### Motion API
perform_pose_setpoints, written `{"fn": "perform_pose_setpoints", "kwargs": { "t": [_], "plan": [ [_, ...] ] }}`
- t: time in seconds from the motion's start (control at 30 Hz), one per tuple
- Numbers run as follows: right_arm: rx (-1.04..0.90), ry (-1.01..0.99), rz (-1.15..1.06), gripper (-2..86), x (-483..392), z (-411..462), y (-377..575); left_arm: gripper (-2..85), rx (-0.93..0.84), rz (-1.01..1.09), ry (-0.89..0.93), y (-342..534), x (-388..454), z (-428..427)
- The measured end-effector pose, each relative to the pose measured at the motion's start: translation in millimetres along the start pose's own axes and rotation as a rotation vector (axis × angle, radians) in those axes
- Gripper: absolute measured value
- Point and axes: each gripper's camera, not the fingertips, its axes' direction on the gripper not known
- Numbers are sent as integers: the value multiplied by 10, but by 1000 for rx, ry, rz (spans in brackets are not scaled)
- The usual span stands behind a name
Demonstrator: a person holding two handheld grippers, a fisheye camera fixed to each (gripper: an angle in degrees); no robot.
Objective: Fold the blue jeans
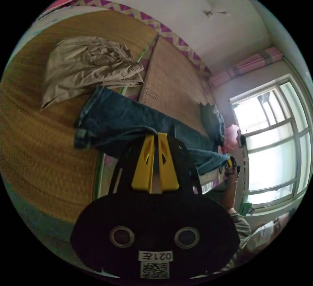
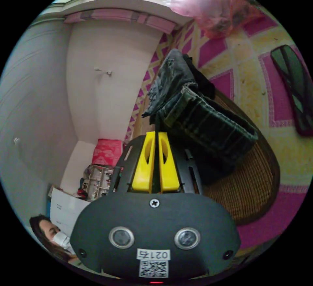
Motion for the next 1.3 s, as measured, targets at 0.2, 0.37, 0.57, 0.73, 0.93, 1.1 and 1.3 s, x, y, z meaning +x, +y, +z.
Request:
{"fn": "perform_pose_setpoints", "kwargs": {
  "t": [0.2, 0.37, 0.57, 0.73, 0.93, 1.1, 1.3],
  "plan": [
    [-7, 174, 123, 13, 244, 781, -534, -5, -91, -64, -54, -913, -180, 958],
    [-8, 65, -21, 40, -73, 664, -503, -8, -2, 48, 18, -856, -151, 840],
    [-297, 58, -496, 7, -1257, 946, 143, -9, 57, 176, -128, -451, 143, 598],
    [-604, 301, -931, -8, -2007, 1750, 1157, -9, -17, 224, -332, -364, 248, 829],
    [-635, 581, -1122, -6, -2313, 2033, 1812, -9, -11, 221, -293, -252, 323, 810],
    [-549, 602, -1175, -5, -2460, 1989, 2009, -5, 178, 140, -358, 44, 459, 484],
    [-524, 660, -1161, -5, -2638, 2010, 2133, 80, 272, 24, -370, 206, 497, 263]
  ]
}}
